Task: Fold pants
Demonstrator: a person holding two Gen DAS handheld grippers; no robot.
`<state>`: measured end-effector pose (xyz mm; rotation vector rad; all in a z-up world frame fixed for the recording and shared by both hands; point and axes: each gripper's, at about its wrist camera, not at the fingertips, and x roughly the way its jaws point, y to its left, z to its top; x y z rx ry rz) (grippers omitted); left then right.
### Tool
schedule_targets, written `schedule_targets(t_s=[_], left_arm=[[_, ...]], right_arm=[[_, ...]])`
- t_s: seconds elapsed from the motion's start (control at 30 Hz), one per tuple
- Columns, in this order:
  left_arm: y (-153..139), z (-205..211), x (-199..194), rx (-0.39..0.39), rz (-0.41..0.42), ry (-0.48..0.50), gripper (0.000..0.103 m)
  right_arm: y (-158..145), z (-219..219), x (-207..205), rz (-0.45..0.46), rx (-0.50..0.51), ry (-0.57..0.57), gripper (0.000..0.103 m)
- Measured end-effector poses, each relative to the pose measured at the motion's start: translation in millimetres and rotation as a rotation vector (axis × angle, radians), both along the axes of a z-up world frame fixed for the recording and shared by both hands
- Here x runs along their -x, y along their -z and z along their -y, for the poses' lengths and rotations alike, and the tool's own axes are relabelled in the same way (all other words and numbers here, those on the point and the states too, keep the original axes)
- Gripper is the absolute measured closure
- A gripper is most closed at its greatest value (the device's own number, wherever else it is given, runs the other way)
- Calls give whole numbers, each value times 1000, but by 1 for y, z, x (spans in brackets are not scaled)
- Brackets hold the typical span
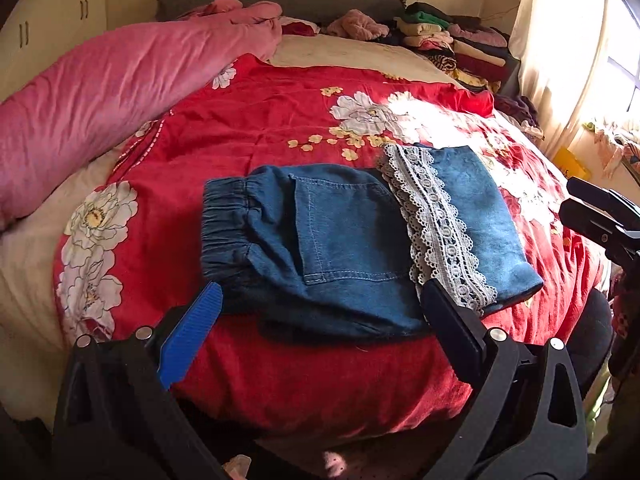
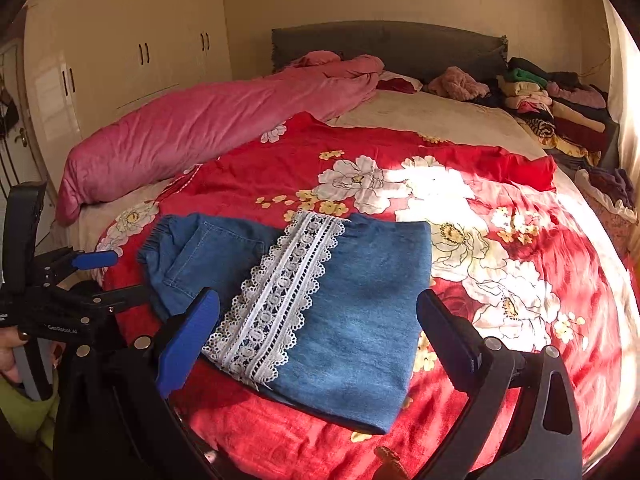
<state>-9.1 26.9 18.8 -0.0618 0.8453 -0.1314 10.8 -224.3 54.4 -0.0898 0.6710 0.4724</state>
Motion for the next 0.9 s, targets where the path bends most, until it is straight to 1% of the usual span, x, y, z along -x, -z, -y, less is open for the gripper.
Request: schedule_targets(t_s=[0.17,0.23,0.33,0.47,0.57,0.63,0.67,0.7,0.73,0.77,0.8,0.83,0.9], left_arm=[[7,-18,2,28,-11,-33,10],[12,-30,1,31,-17,-65,10],[20,-46,-1,30,-34,-113,10],[31,-65,-4,92,-55,-156,10],[36,-68,-6,126,-57,-157,10],[41,-67,-8,136,-59,-154,10],[43,-66,-10,143,-54,-148,12],[45,-65,-11,152,-54,-146,19],[47,-64,-13,172,-55,-138,30],[49,-63,-15,204,-55,-123,36],[51,-62,-17,224,-58,-115,50],[55,-62,-19,235,-63,-113,54],[63,-62,-24,242,-82,-117,55]], right_arm=[[-5,-17,-9,-18,3,-38,5],[-8,-27,-15,-22,14,-53,5],[-12,-45,-25,-37,3,-100,5],[-12,-75,-43,-58,18,-174,5],[-7,-103,-59,-78,64,-232,5],[-2,-122,-69,-116,75,-286,5],[1,-131,-74,-137,75,-316,5],[5,-142,-78,-152,84,-341,5],[8,-152,-81,-159,100,-362,5],[12,-163,-84,-157,127,-376,5],[16,-174,-87,-154,158,-391,5],[20,-183,-91,-156,178,-406,5],[28,-198,-101,-200,177,-436,5]])
